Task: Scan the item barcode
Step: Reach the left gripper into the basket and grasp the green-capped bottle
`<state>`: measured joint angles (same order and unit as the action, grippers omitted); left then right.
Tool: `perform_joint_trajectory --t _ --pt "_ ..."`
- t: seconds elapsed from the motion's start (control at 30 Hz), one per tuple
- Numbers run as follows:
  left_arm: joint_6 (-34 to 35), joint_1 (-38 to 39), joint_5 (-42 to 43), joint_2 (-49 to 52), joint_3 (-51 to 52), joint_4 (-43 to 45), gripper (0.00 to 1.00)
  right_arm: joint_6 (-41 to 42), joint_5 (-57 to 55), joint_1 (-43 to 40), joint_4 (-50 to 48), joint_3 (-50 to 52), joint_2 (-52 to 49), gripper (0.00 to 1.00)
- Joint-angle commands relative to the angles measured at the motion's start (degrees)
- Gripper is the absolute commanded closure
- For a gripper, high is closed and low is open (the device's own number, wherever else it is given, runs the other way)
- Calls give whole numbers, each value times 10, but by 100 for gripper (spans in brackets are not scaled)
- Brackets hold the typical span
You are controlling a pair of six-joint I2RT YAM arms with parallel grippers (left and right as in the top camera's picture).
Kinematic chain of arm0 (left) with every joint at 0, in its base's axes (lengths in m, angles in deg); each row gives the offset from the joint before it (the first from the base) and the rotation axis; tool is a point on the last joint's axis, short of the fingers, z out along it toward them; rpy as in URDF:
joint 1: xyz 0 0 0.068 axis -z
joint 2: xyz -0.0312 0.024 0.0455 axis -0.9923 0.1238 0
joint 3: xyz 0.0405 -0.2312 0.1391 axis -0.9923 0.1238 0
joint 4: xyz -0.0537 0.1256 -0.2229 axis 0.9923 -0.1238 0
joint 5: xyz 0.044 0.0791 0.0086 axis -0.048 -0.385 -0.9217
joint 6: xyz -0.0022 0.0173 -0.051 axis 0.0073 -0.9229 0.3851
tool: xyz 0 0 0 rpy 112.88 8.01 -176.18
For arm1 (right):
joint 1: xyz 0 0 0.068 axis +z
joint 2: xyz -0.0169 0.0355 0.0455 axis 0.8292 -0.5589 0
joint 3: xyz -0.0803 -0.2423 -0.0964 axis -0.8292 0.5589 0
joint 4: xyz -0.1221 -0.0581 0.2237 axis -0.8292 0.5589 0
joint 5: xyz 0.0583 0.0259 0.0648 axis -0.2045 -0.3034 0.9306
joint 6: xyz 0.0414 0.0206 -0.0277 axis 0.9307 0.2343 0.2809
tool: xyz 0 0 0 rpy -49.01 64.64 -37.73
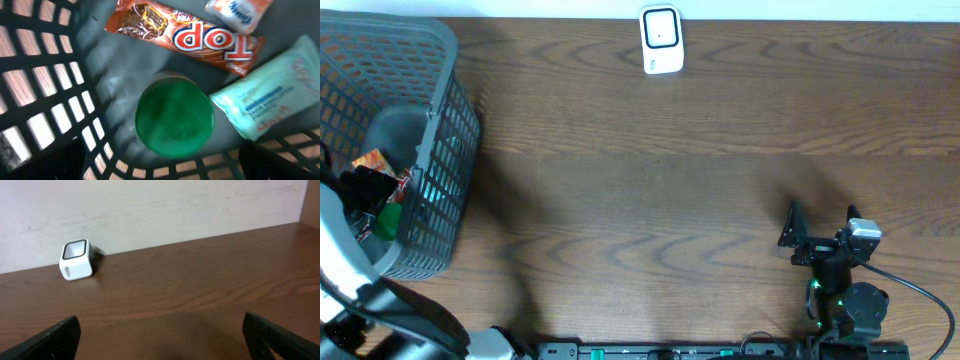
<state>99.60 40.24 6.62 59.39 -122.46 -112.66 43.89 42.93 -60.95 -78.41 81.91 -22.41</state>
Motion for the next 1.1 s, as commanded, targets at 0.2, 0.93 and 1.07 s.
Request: perform_joint_trajectory --t 0.2,0.93,1.07 --pt "4 -2 -5 103 2 0 2 6 -2 4 2 1 2 1" --pt "3 -2 -1 156 34 23 24 6 -2 4 2 1 2 1" --pt "3 -1 -1 155 34 23 29 6 -2 4 2 1 2 1"
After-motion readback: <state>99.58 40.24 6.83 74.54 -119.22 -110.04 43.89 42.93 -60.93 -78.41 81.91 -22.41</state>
